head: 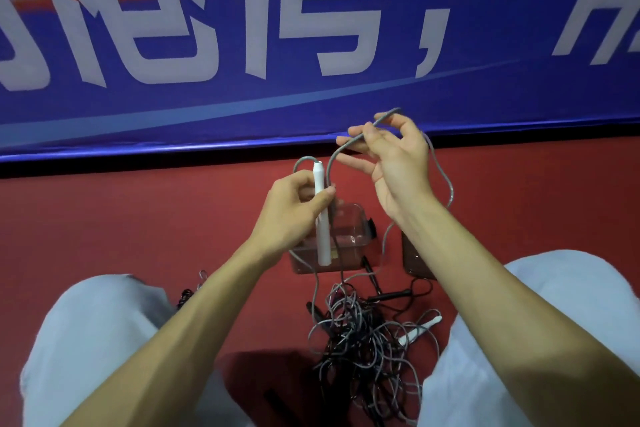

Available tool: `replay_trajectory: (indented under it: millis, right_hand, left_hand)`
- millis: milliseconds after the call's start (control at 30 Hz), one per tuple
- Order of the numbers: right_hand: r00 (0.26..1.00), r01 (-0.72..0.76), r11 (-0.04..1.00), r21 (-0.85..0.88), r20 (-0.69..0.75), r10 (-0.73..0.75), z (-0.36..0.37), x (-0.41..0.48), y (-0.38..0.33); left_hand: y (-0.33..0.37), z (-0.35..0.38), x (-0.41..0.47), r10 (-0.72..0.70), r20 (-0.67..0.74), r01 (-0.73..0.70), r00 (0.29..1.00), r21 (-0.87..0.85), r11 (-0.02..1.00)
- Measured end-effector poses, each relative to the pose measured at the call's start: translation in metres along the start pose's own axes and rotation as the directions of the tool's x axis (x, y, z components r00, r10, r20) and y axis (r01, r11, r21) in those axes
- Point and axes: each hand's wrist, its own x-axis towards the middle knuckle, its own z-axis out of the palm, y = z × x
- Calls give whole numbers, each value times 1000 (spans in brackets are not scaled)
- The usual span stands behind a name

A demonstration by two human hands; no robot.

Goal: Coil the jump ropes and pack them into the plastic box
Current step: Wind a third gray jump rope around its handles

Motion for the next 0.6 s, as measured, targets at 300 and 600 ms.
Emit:
replay_trajectory:
  millis: [300, 600]
  right_hand:
    - [977, -134, 886, -444, 92, 194, -7, -3, 24]
    - [891, -22, 634, -773, 273, 363, -16, -9, 49]
  left_hand:
    - [22, -12, 0, -222, -173, 111, 960, -491, 864]
    - [39, -35, -1, -249, -157, 25, 956, -800, 599]
